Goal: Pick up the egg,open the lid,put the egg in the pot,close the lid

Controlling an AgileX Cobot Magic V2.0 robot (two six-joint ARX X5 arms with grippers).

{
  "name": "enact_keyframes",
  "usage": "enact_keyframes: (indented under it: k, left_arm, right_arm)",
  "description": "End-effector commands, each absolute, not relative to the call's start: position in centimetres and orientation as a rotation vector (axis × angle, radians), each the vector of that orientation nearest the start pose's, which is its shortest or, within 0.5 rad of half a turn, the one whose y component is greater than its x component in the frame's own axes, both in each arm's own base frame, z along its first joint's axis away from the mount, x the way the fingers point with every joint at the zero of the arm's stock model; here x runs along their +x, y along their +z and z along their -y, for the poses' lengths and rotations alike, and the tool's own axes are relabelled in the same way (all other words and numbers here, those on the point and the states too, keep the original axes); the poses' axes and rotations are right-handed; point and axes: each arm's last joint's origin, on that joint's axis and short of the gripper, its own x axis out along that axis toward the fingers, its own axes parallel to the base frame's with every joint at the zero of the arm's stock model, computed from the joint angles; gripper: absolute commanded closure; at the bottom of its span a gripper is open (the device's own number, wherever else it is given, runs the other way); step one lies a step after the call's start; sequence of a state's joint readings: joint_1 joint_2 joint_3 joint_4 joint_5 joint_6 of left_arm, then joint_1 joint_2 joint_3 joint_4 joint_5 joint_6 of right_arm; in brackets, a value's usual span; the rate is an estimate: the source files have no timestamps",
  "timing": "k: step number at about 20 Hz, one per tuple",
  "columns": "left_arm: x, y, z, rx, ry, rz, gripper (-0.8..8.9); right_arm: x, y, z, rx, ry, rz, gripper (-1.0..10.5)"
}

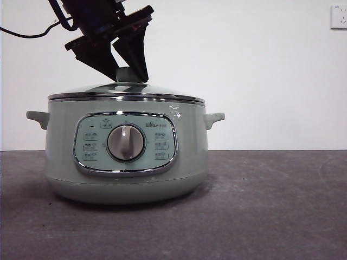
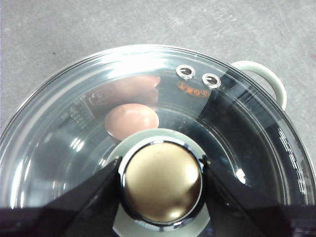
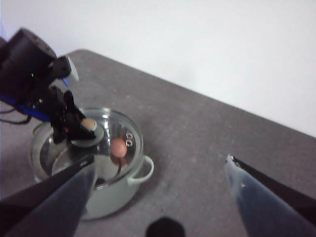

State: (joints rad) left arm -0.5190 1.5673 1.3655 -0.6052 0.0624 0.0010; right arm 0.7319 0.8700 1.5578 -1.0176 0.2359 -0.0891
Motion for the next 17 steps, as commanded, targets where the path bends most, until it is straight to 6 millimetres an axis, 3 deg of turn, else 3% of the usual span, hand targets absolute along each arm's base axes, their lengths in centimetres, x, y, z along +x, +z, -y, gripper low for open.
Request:
enact_keyframes:
  k: [1,2,11,17]
  left_arm:
    - [29.2,30.8,16.9,0.187,-0.538,-0.809,3.82]
    - [29.2,30.8,16.9,0.187,-0.538,-0.809,3.41]
    - [28.6,32.0,16.5,0.181,-0.543,-0.793,3.39]
    - [26.4,35.2,15.4,0.172,-0.568,-0.799,3.41]
  right_arm:
    - [7.3,47.3,-5.6,-0.246,0.507,-0.307,5.1]
    - [7.3,47.1,-5.7,-0.25,0.51,-0.321,5.1]
    - [7.4,45.8,-6.5,-0.246,0.705,-0.487,5.1]
    - [7.8,45.0,-7.3,-0.256,0.792,-0.598,5.1]
